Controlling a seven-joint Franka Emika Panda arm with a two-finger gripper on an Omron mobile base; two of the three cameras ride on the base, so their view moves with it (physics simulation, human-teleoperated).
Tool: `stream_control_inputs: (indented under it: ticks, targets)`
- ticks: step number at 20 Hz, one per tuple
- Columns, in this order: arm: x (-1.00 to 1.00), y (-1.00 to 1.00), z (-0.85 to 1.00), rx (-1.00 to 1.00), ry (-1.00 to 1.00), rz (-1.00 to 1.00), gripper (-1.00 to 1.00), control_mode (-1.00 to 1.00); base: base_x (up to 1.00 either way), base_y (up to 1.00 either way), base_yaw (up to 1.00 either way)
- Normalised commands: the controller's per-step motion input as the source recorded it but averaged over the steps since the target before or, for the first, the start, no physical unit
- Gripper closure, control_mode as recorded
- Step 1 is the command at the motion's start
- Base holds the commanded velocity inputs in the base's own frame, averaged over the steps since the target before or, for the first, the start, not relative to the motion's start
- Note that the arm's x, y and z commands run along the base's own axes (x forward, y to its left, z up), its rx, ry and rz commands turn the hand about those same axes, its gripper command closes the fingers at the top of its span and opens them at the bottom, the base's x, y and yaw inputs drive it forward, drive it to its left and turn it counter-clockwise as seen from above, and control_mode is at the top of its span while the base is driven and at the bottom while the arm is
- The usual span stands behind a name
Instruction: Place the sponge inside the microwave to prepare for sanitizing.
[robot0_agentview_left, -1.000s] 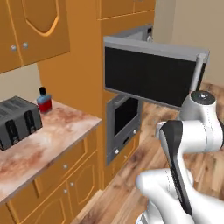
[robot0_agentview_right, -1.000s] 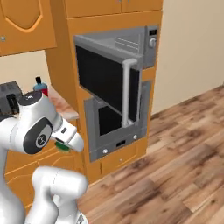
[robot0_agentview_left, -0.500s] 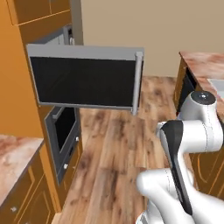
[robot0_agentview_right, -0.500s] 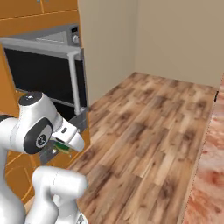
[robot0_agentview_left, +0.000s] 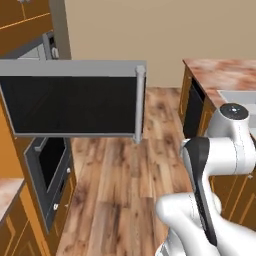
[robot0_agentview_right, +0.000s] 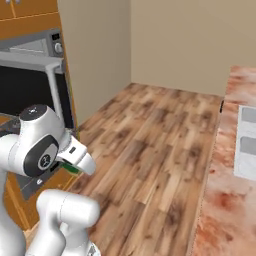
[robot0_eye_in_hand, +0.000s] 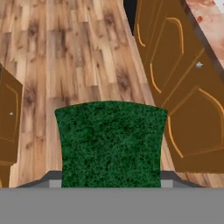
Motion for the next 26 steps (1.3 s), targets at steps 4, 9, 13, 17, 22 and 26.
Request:
stream_control_inputs:
  ticks: [4, 9, 13, 17, 22, 26]
  targets:
    - [0.00, 0.00, 0.00, 0.00, 0.00, 0.00, 1.00, 1.00, 0.58, -0.55, 0.22]
    - [0.00, 0.00, 0.00, 0.00, 0.00, 0.00, 1.00, 1.00, 0.02, -0.72, 0.09]
    - [0.00, 0.00, 0.00, 0.00, 0.00, 0.00, 1.00, 1.00, 0.00, -0.95, 0.00]
    - [0.00, 0.00, 0.00, 0.00, 0.00, 0.00, 1.00, 1.00, 0.17, -0.24, 0.00]
    - [0.00, 0.00, 0.00, 0.00, 0.00, 0.00, 1.00, 1.00, 0.37, 0.00, 0.00]
    - [0.00, 0.00, 0.00, 0.00, 0.00, 0.00, 1.00, 1.00, 0.33, 0.00, 0.00]
